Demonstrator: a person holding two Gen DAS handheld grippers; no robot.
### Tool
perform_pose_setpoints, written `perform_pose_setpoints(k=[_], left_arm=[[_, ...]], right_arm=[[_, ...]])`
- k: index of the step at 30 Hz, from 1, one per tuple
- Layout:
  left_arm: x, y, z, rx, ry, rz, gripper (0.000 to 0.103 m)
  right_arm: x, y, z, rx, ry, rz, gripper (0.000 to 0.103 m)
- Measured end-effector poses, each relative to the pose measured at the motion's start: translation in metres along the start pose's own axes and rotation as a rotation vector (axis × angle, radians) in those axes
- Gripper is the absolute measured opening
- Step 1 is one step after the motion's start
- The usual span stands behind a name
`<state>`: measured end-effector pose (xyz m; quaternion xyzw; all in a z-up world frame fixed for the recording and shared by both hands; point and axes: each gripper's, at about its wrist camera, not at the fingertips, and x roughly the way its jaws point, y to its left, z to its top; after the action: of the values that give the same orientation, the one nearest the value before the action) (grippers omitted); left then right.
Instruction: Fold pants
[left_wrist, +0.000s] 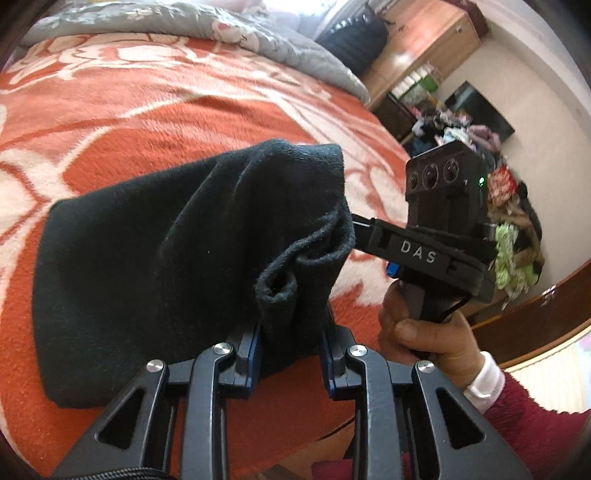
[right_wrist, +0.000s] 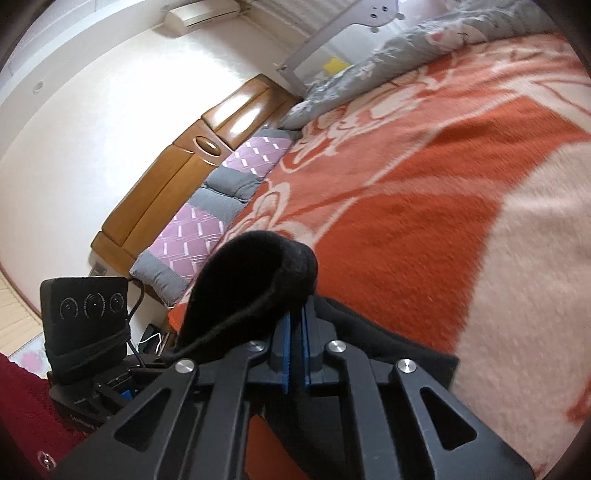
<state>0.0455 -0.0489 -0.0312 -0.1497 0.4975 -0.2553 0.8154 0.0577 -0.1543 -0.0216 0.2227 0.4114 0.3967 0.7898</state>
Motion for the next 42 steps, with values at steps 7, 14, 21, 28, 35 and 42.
perform_pose_setpoints(k=[7,14,21,28,35,42], left_arm=[[0.022,0.005,-0.003,-0.011,0.051,-0.001,0.029],[0.016,-0.003,-0.004,-0.007,0.075,-0.08,0.047],[-0.005,0.001,-0.003,0.01,0.056,-0.092,0.05],[-0.044,0.037,-0.003,-0.056,-0.043,-0.031,0.065],[-0.062,0.104,0.005,-0.244,-0.109,0.064,0.072],[-0.04,0.157,0.002,-0.356,-0.063,0.113,0.073]], right_arm=[[-0.016,-0.019,-0.014,0.099,-0.015,-0.118,0.007],[-0.05,-0.021,-0.018,0.168,-0.092,-0.215,0.056],[-0.068,-0.006,-0.017,0.176,-0.127,-0.205,0.061],[-0.061,0.014,-0.018,0.185,-0.111,-0.23,0.067],[-0.044,0.027,-0.022,0.194,-0.048,-0.308,0.073],[-0.021,0.033,-0.026,0.186,0.017,-0.353,0.073]])
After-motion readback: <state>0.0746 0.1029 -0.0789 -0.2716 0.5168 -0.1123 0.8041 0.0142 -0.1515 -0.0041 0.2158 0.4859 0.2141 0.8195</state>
